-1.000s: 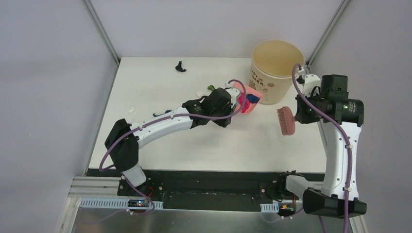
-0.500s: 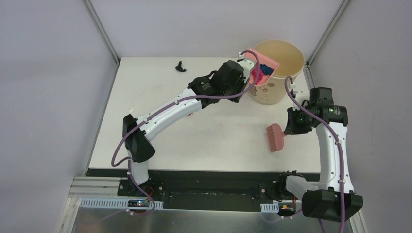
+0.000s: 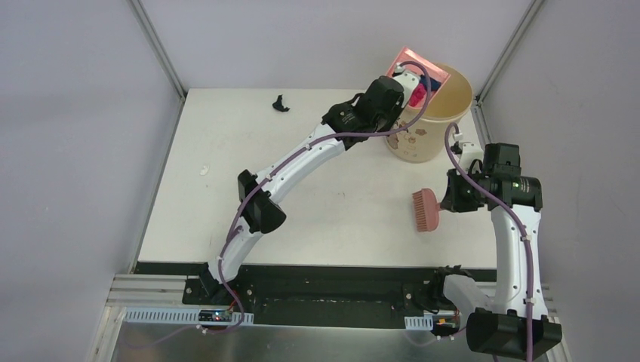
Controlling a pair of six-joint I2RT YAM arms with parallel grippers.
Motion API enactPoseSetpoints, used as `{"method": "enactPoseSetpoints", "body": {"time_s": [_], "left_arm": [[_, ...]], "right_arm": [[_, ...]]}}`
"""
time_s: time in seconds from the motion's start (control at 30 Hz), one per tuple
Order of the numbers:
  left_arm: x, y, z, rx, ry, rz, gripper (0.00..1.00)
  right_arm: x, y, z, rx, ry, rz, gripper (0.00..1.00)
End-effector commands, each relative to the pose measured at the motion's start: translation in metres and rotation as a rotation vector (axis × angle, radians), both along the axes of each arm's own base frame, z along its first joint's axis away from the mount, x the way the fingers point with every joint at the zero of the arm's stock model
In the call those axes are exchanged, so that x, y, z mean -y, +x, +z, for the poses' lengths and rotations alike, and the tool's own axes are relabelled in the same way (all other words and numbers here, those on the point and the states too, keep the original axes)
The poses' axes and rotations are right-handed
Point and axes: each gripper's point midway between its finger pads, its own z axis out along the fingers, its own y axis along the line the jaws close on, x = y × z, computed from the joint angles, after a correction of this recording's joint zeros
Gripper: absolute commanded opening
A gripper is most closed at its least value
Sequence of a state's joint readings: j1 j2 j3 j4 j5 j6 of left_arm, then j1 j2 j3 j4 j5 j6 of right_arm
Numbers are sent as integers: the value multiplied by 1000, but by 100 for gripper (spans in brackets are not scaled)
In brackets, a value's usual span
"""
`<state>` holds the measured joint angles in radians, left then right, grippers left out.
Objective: Sweep away the paper scraps from the table
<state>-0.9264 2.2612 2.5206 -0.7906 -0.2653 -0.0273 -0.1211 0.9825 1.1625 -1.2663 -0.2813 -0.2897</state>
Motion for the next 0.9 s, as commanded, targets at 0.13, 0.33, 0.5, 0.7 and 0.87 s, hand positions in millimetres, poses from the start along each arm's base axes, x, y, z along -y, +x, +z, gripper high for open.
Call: {"method": "enactPoseSetpoints", "body": {"time_s": [0.13,0.33,0.5,0.7,0.87], "left_arm": [[-3,51,56,321,58,5,0],[-12,86,66,524,204,74,0],[-11,111,73,686,307,71,0],[-24,133,98,863,408,46,0],[-25,147,104,1050,553,-105,0]], "right_arm": [[-19,14,14,105,116,4,0],[-36,9,23,126,200,70,0],[-37,7,27,151,210,71,0],[-40,7,29,162,238,76,0],[-40,7,30,166,248,74,0]]}}
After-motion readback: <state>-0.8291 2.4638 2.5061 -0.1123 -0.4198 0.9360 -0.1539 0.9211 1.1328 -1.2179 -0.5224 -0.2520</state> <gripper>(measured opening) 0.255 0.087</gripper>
